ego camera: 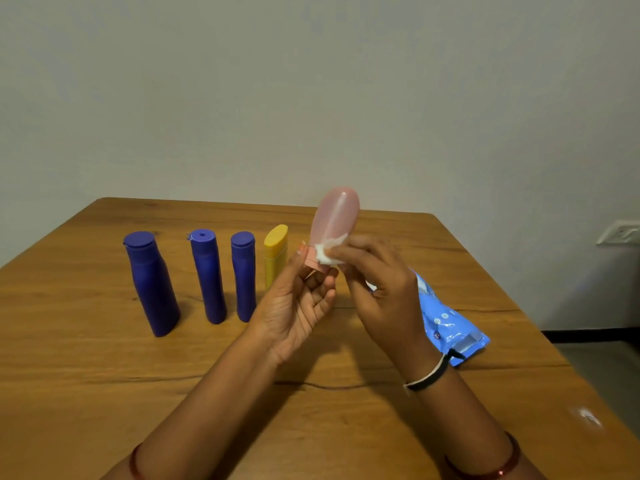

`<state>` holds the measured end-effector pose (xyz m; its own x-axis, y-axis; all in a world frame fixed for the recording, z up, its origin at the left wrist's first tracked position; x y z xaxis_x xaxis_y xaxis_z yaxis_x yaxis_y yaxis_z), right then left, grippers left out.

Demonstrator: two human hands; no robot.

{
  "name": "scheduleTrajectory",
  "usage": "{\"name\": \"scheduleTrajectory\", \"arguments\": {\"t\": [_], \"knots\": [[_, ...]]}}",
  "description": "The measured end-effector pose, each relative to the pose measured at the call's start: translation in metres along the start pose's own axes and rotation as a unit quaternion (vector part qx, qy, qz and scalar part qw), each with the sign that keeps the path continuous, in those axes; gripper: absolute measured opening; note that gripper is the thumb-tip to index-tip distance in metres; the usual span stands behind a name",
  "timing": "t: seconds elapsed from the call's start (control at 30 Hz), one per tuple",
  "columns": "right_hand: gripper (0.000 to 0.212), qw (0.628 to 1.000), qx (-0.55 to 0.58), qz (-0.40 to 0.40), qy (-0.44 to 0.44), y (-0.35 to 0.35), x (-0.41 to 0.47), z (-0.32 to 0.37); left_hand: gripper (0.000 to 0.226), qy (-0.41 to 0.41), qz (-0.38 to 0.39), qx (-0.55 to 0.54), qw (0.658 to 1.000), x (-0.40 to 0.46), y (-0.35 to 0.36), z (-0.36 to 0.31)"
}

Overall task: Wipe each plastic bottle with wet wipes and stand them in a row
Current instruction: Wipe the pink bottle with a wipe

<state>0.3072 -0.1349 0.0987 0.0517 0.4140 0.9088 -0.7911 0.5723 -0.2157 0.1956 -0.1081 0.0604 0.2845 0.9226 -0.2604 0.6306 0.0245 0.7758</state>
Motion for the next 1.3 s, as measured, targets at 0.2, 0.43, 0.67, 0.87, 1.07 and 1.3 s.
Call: {"name": "scheduleTrajectory", "arguments": {"t": [0.2, 0.43, 0.67, 0.87, 1.07, 1.3], "knots": [[0.027, 0.997, -0.062, -0.038, -0.012, -0.012, 0.022, -0.01, 0.035, -0.003, -0.024, 0.039, 0.999, 0.0, -0.002, 0.002], [0.026, 0.988, -0.097, -0.115, 0.026, -0.021, 0.053, -0.026, 0.051, 0.054, -0.004, 0.148, 0.987, 0.0, 0.001, 0.0], [0.03, 0.995, -0.084, -0.056, -0.006, -0.005, 0.022, -0.008, 0.031, 0.099, 0.018, 0.168, 0.981, 0.0, -0.001, -0.001], [0.034, 0.996, 0.031, 0.046, 0.063, -0.01, 0.007, -0.01, 0.037, 0.116, 0.011, 0.202, 0.973, 0.002, -0.004, -0.004], [0.027, 0.994, -0.022, 0.109, 0.025, -0.026, 0.016, -0.018, 0.046, 0.091, 0.017, 0.222, 0.971, 0.001, -0.004, 0.004], [0.031, 0.992, 0.046, 0.101, 0.054, -0.021, 0.014, -0.011, 0.034, 0.059, 0.071, 0.208, 0.974, 0.001, -0.003, 0.008]]}}
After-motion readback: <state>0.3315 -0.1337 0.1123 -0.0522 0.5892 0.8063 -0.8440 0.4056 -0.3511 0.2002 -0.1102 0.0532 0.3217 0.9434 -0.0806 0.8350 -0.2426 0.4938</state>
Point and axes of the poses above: each hand's wrist, its own x-axis towards the middle knuckle, its own y-axis out of the palm, z = x × y, the point moved 4 cm from there along x, towards the middle knuckle, and after that the axes turned 10 degrees about -z, right-handed, at the moved point
